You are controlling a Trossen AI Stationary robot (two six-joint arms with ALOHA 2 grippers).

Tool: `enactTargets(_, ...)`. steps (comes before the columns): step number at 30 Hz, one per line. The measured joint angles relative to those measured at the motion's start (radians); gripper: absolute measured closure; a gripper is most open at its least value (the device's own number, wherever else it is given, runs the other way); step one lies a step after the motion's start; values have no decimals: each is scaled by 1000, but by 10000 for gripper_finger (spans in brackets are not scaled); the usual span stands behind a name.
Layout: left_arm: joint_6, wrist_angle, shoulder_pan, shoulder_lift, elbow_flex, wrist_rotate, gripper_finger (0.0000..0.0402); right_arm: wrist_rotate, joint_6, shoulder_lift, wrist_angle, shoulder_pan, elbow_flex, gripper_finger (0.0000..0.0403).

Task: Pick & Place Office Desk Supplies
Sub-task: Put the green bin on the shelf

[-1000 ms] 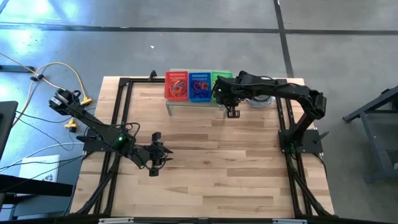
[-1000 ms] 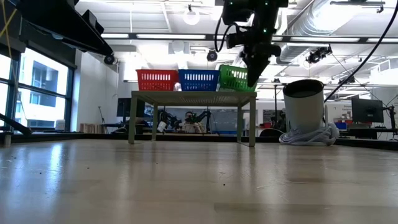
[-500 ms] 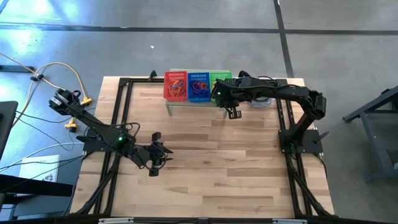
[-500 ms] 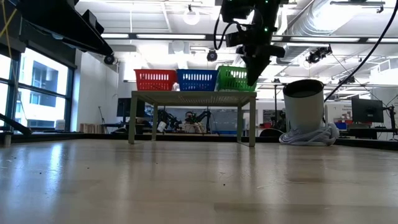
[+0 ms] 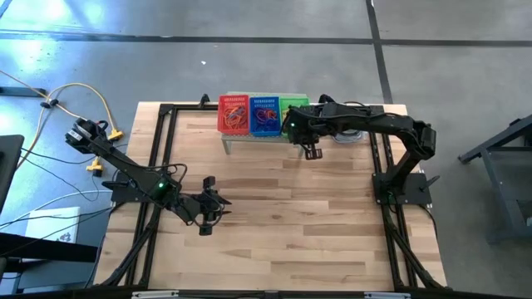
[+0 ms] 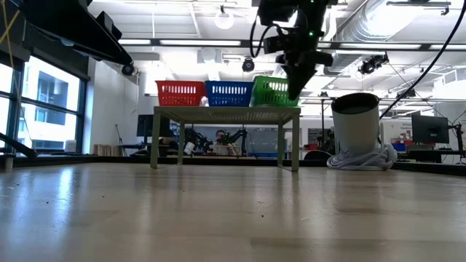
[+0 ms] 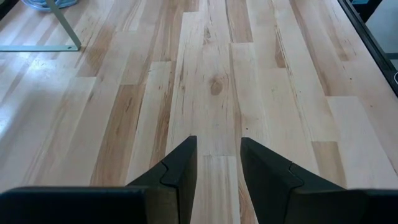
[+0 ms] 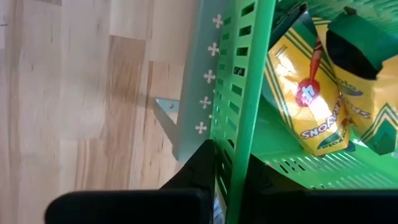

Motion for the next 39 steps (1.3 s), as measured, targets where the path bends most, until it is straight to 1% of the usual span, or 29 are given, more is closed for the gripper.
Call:
enactTargets(5,0,0,0,0,0,0,283,14,0,0,-28,0,0,383)
enactTargets(14,53,0,-3,0,0,1,283,4,0,0,16,6,0,383)
enactTargets(28,53,0,-3,0,0,1,283,-14,50,0,9,10,0,383)
enactTargets(32,45,-1,-3,0,0,1,283,5,50,0,9,20,0,383)
enactTargets(39,40,-1,-3,0,0,2,283,5,58,0,8,27,0,383)
